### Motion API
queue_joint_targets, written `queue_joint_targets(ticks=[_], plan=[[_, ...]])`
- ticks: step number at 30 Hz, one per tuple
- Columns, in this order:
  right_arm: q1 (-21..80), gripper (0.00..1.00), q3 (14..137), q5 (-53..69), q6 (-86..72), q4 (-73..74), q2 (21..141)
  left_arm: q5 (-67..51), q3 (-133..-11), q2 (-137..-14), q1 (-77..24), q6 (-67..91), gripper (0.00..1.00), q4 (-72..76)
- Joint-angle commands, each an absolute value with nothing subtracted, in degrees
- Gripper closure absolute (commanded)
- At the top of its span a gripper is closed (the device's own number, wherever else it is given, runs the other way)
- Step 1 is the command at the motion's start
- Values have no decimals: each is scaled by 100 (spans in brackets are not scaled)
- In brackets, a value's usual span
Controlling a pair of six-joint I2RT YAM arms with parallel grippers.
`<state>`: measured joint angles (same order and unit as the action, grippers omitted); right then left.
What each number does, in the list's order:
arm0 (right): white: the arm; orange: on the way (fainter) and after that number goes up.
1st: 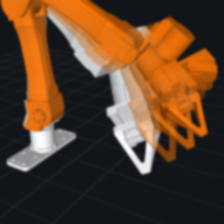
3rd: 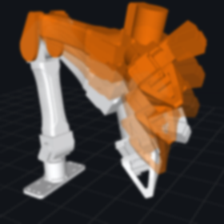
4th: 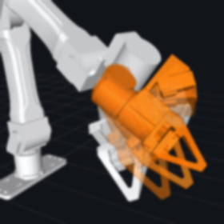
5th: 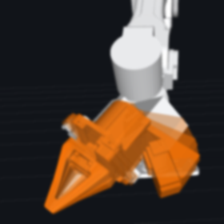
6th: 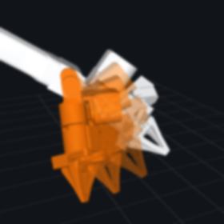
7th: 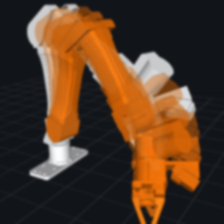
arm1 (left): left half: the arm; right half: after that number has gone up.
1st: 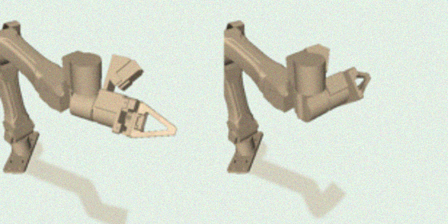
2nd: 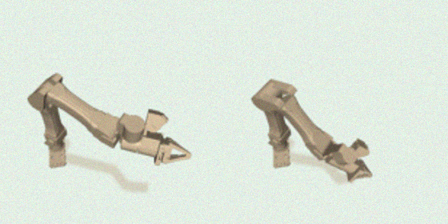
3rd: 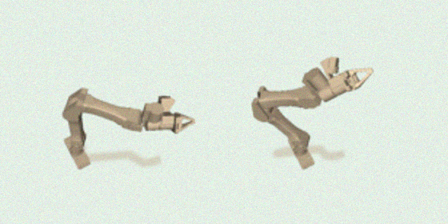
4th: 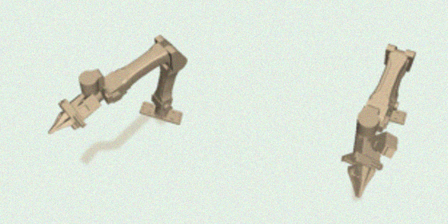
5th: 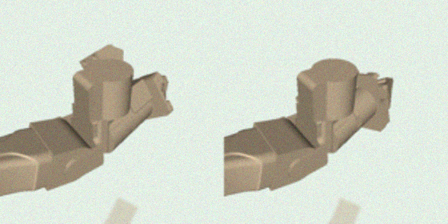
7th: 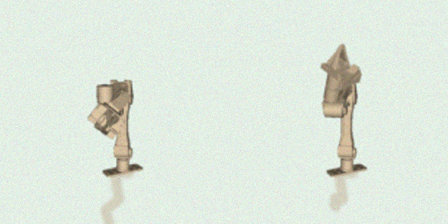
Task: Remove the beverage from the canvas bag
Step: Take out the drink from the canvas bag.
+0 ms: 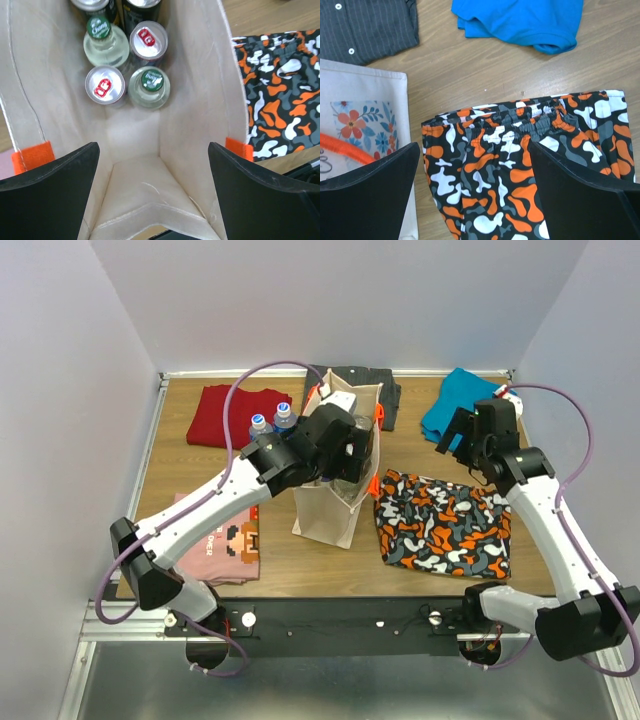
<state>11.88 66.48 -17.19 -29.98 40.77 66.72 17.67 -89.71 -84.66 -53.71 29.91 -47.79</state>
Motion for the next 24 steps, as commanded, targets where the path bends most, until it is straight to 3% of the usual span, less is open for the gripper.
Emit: queue_joint_targets(ticks=[1, 24], plan=[[1143, 0, 6767, -1635, -3076, 4482, 6390, 1407, -9614, -8745, -5230, 2725, 1, -5308], [1143, 0, 6979, -1784, -3243, 4711, 6521, 378, -10573, -9843, -4122, 1557, 4, -5889]])
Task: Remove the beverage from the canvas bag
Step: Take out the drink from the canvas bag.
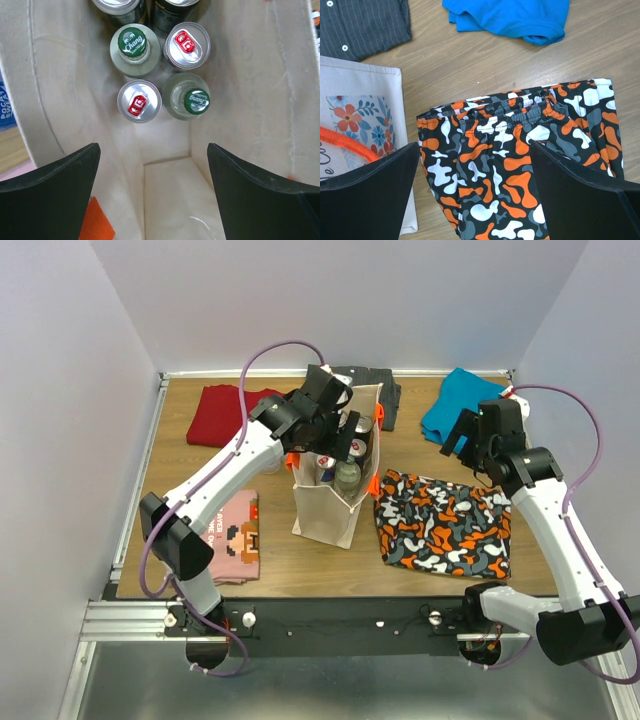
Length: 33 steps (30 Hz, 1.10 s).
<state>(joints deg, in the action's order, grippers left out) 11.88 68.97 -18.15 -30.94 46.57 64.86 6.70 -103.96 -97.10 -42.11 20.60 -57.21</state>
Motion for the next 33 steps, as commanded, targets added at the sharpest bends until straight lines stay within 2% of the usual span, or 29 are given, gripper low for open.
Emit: queue_joint_targets(ticks=[1, 10, 18, 33], plan=[[1134, 0, 6979, -1793, -3226, 4711, 6521, 326, -10573, -9861, -4105, 1477, 5, -5897], [1143, 0, 7005, -1855, -3164, 4790, 6644, 9, -10177, -9817, -3771, 1195, 7, -5731], [1134, 0, 7154, -1802, -3112, 4860, 6811, -465, -10600, -10195, -3770, 1389, 17, -5643], [1143, 0, 7233, -1802, -3111, 5018, 6724, -431, -10819, -10423, -3999, 1222, 18, -5510]])
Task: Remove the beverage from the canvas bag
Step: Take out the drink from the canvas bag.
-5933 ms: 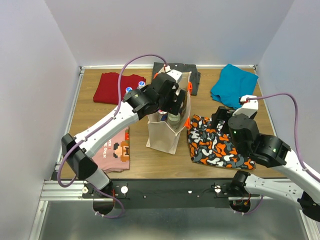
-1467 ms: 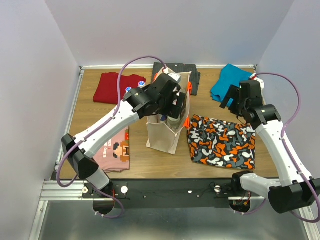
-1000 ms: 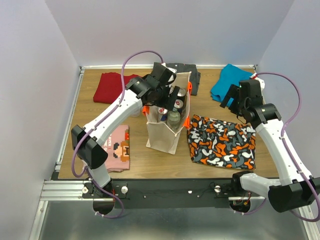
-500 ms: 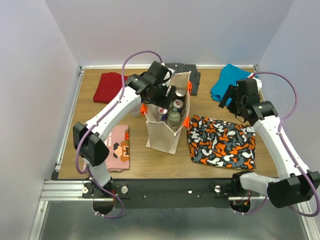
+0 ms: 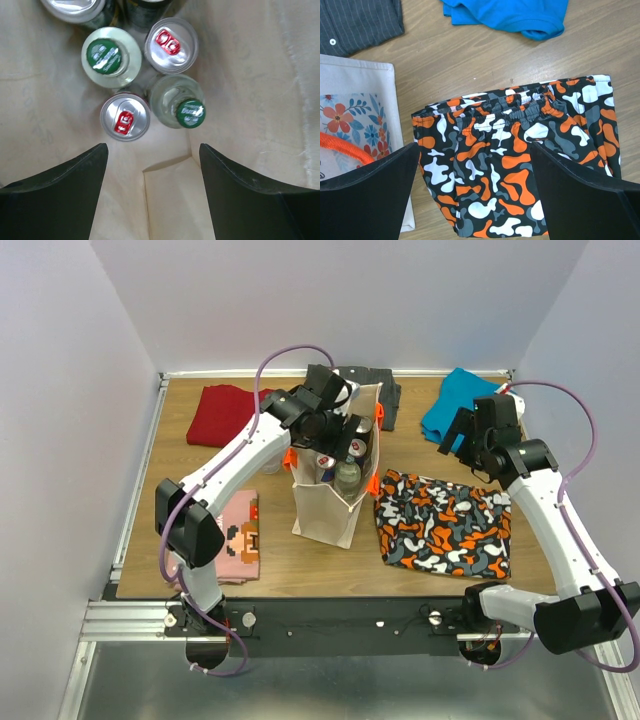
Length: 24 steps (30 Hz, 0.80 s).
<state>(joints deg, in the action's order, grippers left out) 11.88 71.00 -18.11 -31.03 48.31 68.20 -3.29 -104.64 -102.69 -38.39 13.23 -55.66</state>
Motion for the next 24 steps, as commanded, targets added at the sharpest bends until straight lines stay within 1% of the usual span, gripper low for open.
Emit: queue_joint_targets(ticks=[1, 7, 12, 16, 24], plan=[[1134, 0, 7242, -1802, -3111, 5019, 6715, -431, -10941, -10459, -4034, 1213, 18, -5537], [1142, 0, 7260, -1776, -3059, 5010, 6724, -431, -10951, -10573, -4192, 1283, 18, -5511], [1143, 0, 7216, -1740, -3067, 4992, 6662, -396, -10758, -10574, -4271, 1310, 25, -5546], [1134, 0, 7146, -1705, -3094, 4975, 6592, -220, -10424, -10468, -4368, 1266, 25, -5388], [1134, 0, 7119, -1679, -3067, 4957, 6539, -114, -10590, -10687, -4447, 1301, 25, -5291]])
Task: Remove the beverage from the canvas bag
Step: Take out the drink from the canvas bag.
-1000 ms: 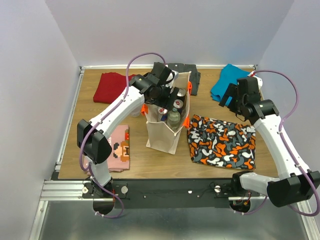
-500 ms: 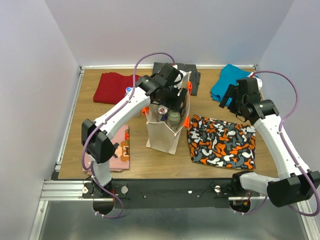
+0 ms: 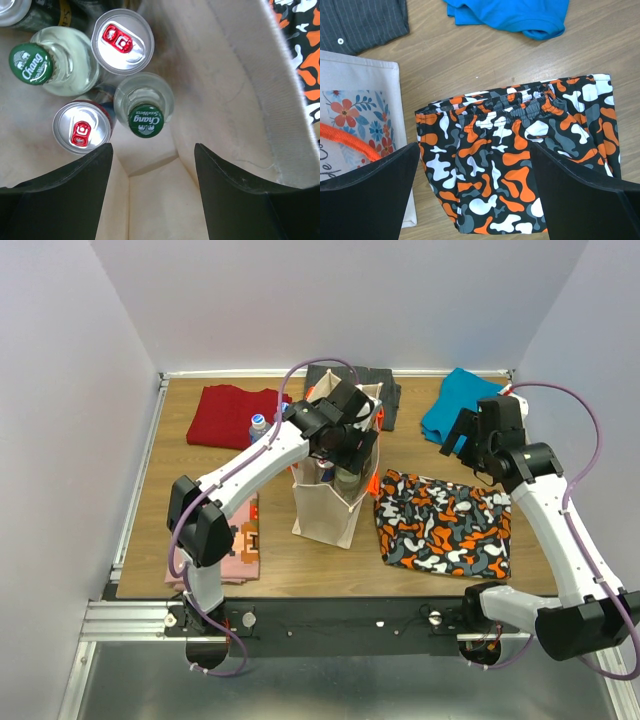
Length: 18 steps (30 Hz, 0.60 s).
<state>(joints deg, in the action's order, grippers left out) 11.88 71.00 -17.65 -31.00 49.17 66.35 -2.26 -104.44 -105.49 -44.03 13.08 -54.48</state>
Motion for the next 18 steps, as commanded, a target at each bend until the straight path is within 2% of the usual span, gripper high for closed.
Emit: queue_joint_targets(ticks=[1, 18], plan=[[1142, 0, 7102, -1661, -3067, 4948, 6530, -114, -10669, -10722, -4439, 1301, 25, -5291], [1143, 0, 7014, -1740, -3085, 4992, 6442, -44, -10969, -11153, -4474, 1345, 33, -5405]])
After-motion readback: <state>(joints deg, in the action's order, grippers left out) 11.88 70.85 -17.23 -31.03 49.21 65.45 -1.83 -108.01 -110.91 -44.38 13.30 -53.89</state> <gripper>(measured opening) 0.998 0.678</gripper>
